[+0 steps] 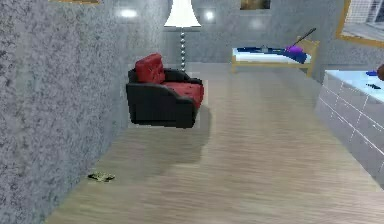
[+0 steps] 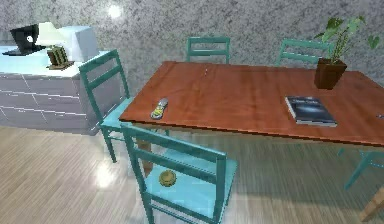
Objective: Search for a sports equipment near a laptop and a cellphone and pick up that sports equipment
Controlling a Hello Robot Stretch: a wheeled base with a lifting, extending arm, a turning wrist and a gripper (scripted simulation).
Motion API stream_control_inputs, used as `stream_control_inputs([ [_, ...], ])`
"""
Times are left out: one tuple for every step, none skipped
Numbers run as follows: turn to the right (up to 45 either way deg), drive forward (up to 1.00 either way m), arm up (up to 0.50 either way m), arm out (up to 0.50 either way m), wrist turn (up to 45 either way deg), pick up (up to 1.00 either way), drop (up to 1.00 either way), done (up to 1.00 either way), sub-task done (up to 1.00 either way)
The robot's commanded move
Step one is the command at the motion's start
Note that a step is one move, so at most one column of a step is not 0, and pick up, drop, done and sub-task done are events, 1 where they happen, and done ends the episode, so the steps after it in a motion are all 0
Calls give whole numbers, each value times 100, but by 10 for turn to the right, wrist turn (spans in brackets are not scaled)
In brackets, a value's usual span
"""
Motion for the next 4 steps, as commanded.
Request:
stream_control_inputs([
  [0,40,0,0,0,0,0,0,0],
  [450,0,0,0,0,0,0,0,0],
  [30,0,0,0,0,0,0,0,0],
  [0,100,0,0,0,0,0,0,0],
])
